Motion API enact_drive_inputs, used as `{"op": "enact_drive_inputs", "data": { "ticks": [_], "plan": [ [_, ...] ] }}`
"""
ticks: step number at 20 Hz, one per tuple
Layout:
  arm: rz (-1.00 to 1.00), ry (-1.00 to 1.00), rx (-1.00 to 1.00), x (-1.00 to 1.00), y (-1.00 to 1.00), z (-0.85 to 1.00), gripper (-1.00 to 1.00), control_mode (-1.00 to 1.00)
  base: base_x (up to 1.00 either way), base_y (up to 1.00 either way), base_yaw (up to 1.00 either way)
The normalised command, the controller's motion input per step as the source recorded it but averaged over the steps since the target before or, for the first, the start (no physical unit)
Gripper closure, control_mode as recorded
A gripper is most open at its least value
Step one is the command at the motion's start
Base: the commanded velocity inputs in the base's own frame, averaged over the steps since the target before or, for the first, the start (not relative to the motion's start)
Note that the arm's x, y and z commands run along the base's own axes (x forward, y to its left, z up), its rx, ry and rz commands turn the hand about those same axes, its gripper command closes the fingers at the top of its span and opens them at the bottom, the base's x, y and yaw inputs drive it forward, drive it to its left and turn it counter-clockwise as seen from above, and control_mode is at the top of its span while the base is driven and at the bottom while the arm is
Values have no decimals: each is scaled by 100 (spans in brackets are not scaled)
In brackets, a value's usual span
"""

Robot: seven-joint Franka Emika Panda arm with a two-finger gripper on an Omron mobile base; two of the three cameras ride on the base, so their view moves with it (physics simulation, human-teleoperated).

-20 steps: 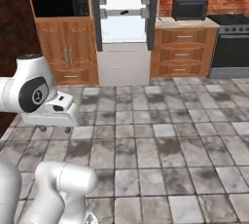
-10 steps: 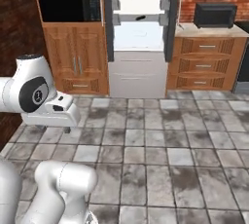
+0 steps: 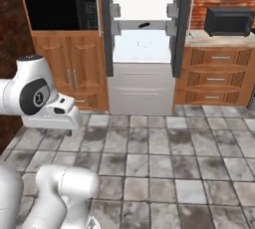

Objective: Place the cold items (lemon wedge and cucumber) from the fridge in one tupperware on the dining counter. Place the warm items (hot dog and kebab skewer) in the stove area in another tupperware.

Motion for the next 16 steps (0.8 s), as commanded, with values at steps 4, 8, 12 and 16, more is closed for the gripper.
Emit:
{"op": "enact_drive_inputs", "data": {
  "ticks": [4,8,12,16],
  "plan": [
    [0,0,0,0,0,0,-100,100,100,-58,10],
    [0,0,0,0,0,0,-100,100,100,-75,18],
    [0,0,0,0,0,0,-100,100,100,-66,18],
    [0,0,0,0,0,0,-100,100,100,-38,18]
  ]
}}
